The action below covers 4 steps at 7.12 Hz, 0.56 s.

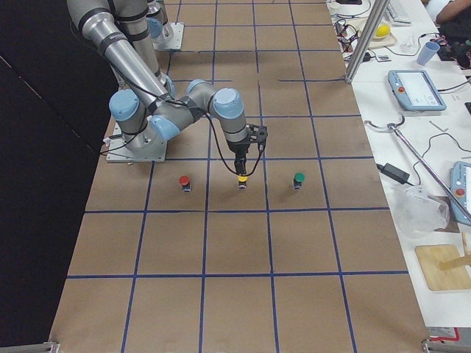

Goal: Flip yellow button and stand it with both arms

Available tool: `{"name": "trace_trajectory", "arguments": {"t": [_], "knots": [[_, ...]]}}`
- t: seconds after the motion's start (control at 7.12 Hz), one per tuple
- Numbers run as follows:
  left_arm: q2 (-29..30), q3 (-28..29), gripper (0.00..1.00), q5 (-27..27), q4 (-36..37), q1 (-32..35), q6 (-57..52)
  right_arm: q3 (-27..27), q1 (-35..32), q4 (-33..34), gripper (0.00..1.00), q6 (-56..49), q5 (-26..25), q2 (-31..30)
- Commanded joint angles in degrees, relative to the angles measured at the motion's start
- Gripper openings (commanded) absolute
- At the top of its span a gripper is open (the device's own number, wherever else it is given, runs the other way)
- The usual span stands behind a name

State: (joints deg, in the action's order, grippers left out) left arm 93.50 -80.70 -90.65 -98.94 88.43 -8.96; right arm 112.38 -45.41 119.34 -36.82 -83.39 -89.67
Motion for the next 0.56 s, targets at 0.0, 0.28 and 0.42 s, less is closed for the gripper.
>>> {"name": "trace_trajectory", "arguments": {"t": [0.0, 0.28, 0.42], "knots": [[0.01, 0.02, 1.0, -0.14, 0.06, -0.02, 0.0, -14.67, -5.0, -21.87, 1.0, 7.15, -3.07, -0.59], [-0.08, 0.11, 1.0, -0.32, 0.15, -0.1, -0.18, -22.52, -20.08, -30.79, 1.0, 21.45, -10.7, -0.68], [-0.08, 0.02, 1.0, -0.41, 0.15, -0.28, -0.18, -23.77, -28.25, -35.88, 1.0, 31.36, -11.35, -1.81]]}}
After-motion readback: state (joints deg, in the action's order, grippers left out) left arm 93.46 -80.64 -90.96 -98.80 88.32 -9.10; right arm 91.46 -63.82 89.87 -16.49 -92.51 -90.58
